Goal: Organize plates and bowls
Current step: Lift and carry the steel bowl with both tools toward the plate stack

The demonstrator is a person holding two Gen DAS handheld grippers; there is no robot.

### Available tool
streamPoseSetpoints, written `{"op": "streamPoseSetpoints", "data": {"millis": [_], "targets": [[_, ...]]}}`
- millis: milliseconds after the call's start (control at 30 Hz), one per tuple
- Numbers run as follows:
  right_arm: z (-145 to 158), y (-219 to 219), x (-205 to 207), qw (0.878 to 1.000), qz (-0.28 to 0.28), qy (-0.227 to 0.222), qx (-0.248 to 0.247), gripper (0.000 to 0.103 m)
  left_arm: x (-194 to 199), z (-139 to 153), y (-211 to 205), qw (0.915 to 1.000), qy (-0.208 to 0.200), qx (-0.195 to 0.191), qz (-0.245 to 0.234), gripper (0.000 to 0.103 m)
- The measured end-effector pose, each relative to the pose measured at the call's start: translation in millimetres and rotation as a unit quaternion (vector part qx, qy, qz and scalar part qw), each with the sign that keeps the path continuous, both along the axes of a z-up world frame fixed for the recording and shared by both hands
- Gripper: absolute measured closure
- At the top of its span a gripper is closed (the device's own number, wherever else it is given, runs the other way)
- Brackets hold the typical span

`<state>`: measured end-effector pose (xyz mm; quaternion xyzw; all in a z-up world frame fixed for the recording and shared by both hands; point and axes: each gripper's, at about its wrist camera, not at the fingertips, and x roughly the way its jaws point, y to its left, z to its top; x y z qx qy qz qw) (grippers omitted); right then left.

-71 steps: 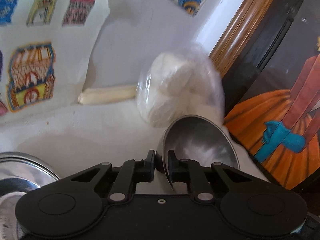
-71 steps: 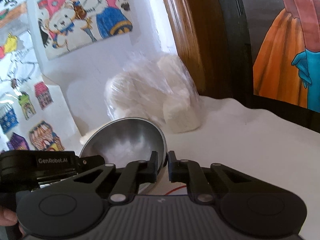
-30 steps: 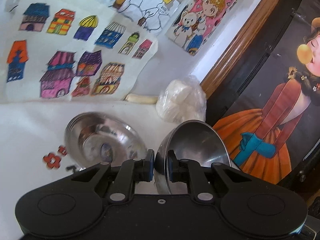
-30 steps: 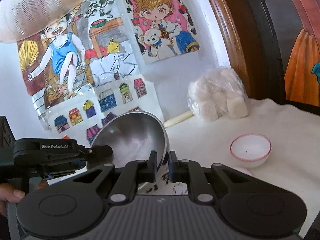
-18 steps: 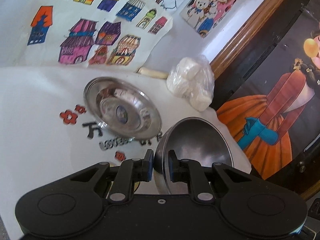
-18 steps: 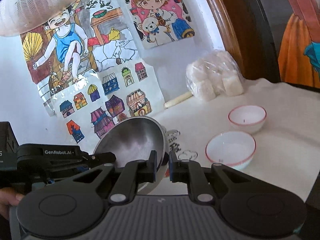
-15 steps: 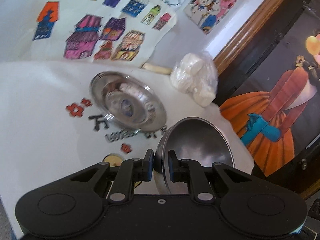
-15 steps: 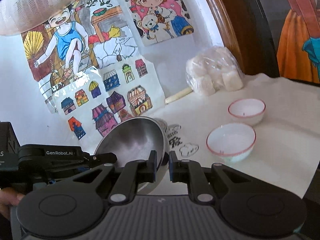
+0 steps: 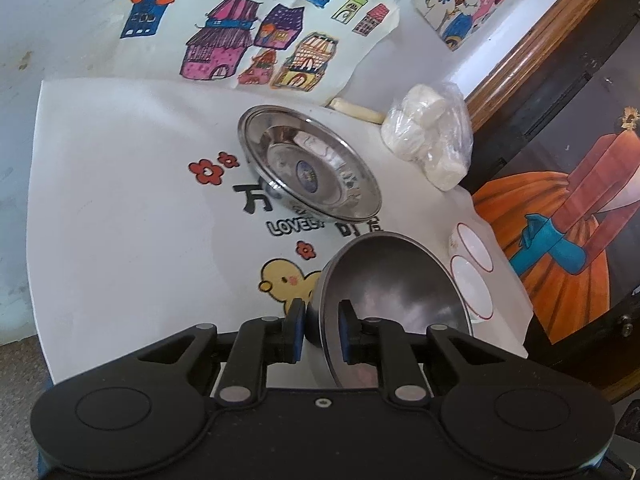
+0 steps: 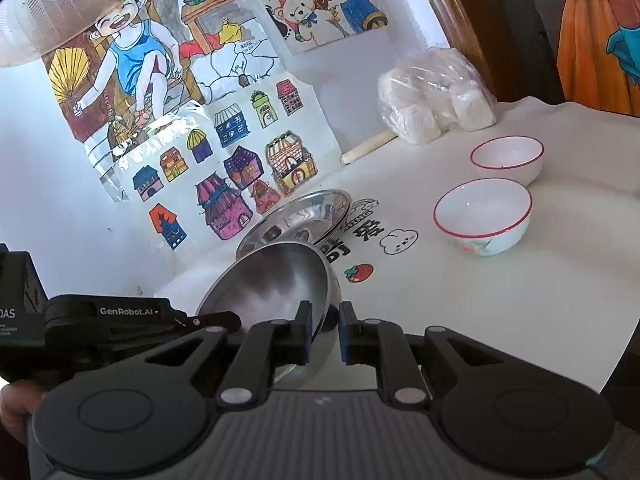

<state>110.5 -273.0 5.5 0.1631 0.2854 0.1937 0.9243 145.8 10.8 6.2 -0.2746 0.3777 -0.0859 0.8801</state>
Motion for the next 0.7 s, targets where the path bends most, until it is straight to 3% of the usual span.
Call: {"op": "streamPoseSetpoints", "data": {"millis": [367, 700], "targets": [[-6.3, 6.0, 1.9, 1.0, 0.008, 0.012, 0.007, 0.084, 0.9, -10.0, 3.7, 0.9997, 0.022, 0.003, 0.005, 0.08], [-16.3, 3.9, 4.6, 0.999, 0.008, 0.022, 0.023, 0.08, 1.2, -10.4, -1.2, 0.9998, 0.013, 0.012, -0.001, 0.071]]}}
